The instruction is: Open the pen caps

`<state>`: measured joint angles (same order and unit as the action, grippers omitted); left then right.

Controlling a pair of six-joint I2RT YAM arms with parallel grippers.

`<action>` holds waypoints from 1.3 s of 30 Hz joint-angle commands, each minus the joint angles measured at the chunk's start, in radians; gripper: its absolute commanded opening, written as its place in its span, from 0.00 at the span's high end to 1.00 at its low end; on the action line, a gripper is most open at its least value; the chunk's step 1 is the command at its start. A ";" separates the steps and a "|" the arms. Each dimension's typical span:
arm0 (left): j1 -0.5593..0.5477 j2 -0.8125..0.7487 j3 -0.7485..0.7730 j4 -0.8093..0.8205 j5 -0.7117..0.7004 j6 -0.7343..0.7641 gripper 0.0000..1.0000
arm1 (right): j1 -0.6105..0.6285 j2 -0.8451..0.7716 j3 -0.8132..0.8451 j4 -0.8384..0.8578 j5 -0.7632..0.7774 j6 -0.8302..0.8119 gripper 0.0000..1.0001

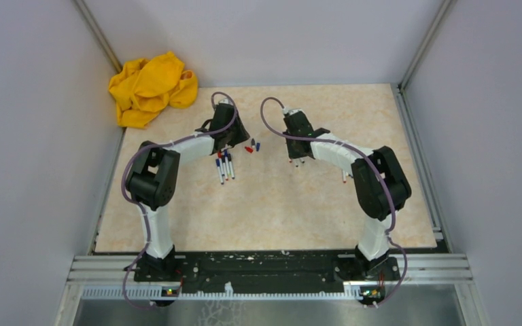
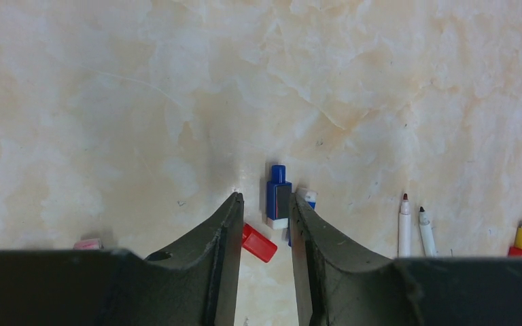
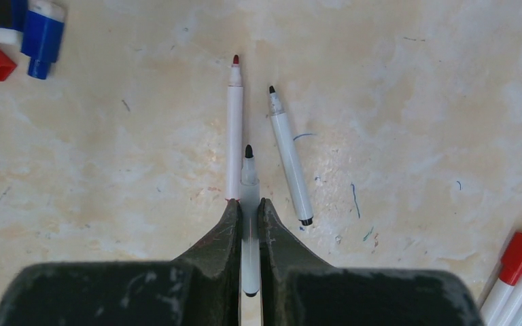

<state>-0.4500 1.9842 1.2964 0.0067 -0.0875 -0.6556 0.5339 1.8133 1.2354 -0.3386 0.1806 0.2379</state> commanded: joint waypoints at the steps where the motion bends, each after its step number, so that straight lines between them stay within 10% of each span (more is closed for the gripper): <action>1: -0.003 0.011 0.035 -0.002 -0.021 0.022 0.62 | 0.003 0.040 0.071 -0.008 0.058 -0.035 1.00; 12: -0.005 -0.008 0.028 -0.002 -0.024 0.008 0.62 | -0.002 0.112 0.115 -0.010 0.050 -0.064 1.00; 25: -0.012 -0.053 -0.002 -0.002 -0.035 -0.014 0.52 | -0.002 0.125 0.112 0.000 0.038 -0.061 0.72; 39: -0.053 -0.179 -0.070 0.058 -0.062 -0.018 0.52 | -0.028 -0.100 0.013 0.001 0.067 -0.025 0.65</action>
<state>-0.4801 1.8610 1.2400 0.0181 -0.1432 -0.6682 0.5282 1.8355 1.2797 -0.3599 0.2142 0.1867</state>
